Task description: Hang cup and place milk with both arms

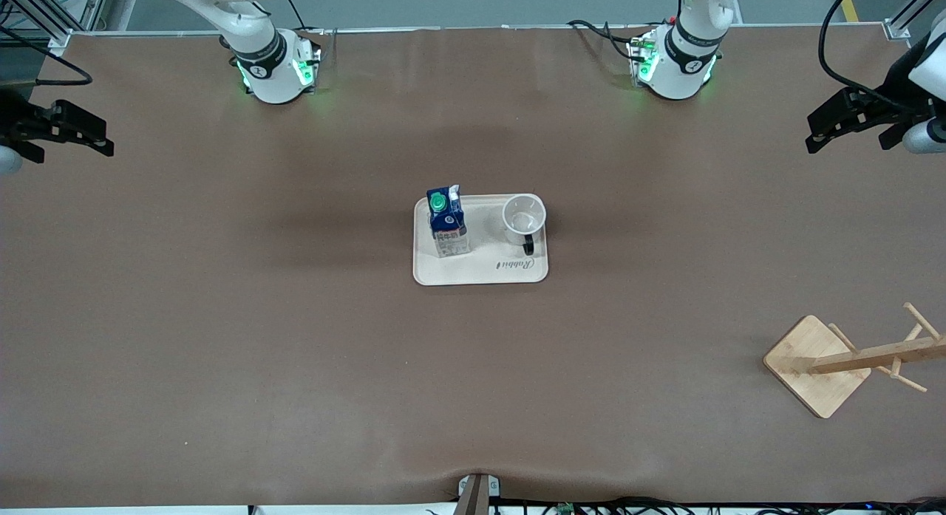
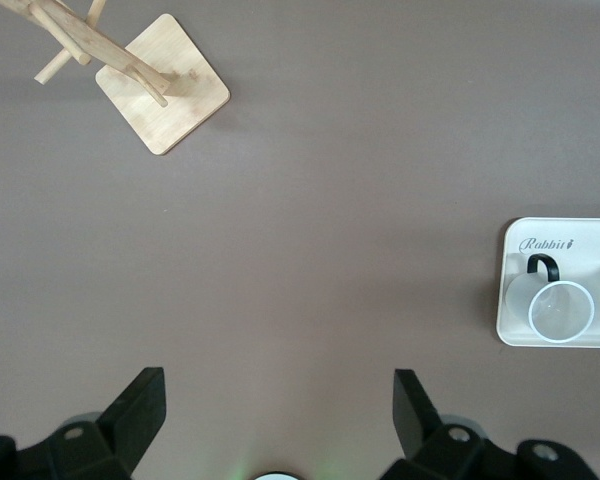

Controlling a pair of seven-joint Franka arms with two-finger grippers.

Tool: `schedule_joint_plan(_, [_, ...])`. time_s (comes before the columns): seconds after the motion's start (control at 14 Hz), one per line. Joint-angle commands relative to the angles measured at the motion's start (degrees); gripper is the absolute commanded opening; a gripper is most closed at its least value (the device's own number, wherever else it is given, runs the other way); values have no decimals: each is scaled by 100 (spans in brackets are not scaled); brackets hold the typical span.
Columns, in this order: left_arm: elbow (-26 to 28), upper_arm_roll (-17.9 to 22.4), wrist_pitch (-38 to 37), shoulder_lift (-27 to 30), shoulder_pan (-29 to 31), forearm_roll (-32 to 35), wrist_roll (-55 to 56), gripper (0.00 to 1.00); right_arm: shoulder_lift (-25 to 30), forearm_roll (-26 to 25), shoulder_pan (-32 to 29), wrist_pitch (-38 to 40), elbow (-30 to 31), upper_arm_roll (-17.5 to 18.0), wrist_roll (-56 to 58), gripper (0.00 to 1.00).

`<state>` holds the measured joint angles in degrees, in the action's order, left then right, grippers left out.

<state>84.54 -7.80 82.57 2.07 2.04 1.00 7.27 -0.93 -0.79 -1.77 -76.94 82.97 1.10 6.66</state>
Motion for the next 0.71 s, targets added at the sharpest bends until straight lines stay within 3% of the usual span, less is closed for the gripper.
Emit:
schedule_joint_plan(0.0, [-87,-28,-66,-31,34,14,-23,100,5,-88,-34,101,-88,31,28,100])
schedule_joint_plan(0.64, [-113,-37,-66,-48,-2,260,-23,100,5,-79,-34,188,-88,39,20,100])
